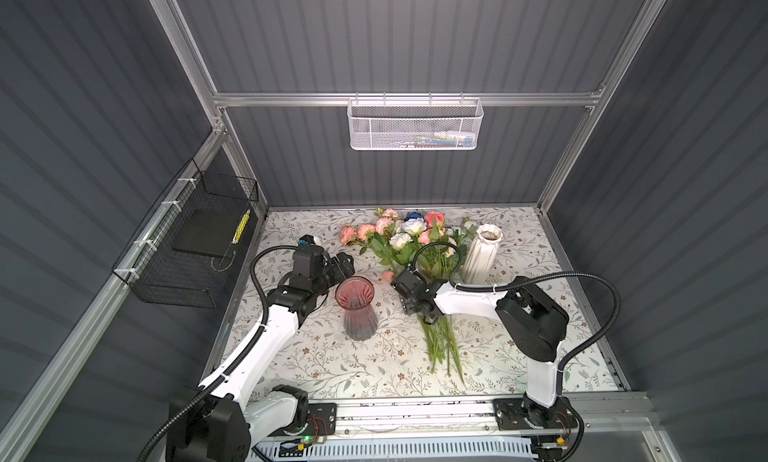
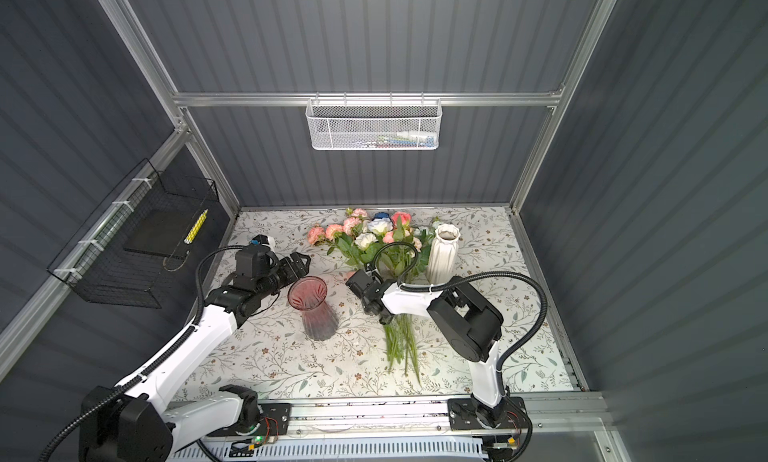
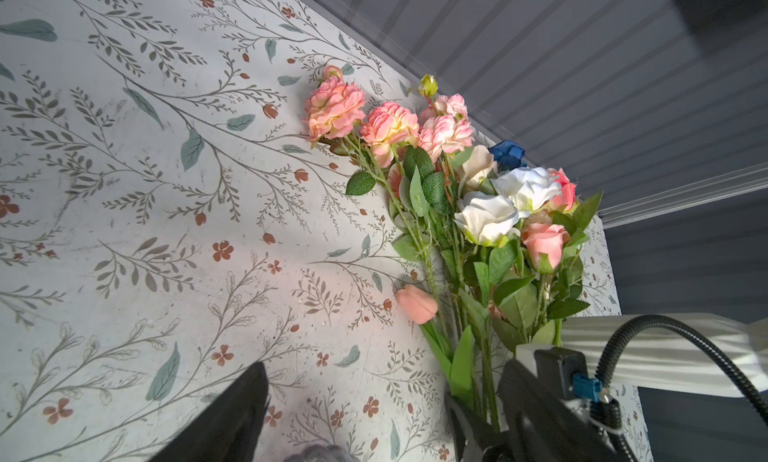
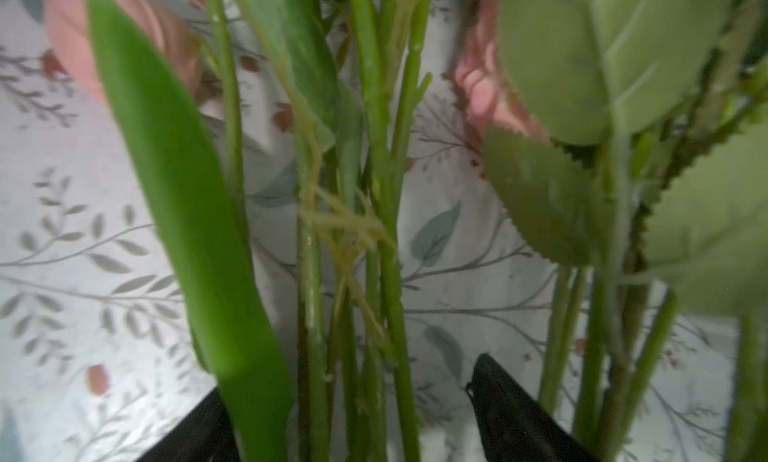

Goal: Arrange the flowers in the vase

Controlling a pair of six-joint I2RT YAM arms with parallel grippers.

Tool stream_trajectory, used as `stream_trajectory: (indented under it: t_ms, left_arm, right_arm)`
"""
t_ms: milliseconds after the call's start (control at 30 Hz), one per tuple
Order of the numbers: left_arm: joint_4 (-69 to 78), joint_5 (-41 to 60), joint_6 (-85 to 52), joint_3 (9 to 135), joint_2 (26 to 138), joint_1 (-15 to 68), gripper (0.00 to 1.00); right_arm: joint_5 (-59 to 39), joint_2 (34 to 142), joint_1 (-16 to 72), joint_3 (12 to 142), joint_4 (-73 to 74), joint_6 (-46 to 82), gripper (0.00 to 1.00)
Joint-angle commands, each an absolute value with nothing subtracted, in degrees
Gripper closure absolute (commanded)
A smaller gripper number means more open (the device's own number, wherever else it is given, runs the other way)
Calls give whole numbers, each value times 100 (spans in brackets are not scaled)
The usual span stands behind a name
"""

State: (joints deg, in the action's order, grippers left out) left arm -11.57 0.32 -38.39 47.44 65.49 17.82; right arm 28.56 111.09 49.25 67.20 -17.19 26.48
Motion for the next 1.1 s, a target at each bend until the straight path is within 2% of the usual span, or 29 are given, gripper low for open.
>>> stream_trajectory:
  t_ms: [0,233,433,600,733,900,1000,1067]
  left_arm:
    - [-1240,212,-3831,4713,6618,1833,12]
    - [-1330,217,-3883,4785,6594,1854,13]
    - [-1753,-132,-3988,5025,6383,1852,10]
    - [-2268,-718,-4318,5099,6154,1854,11]
    - [-2925,-1264,-4522,5133,5957,1854,17]
    - [-3716,-1701,-4738,4921,5720,1854,18]
    - [-4158,-1717,-4786,4682,5591,1854,33]
    - [-4415,-1675,-4785,4509,5499,1854,39]
  right_arm:
    - [3301,10894,4710,6453,-1838,2811,22]
    - [3286,10580,4392,6258,-1772,2917,23]
    - [2550,9922,4425,5940,-1010,2424,5]
    - [1969,9083,4675,5635,-623,2183,1]
    - [1927,8594,4922,5536,-678,2142,1]
    - [1857,8047,4970,5247,-629,2312,1]
    - [1958,7757,4975,5108,-659,2358,2]
    - [2010,7603,4975,5046,-696,2323,2]
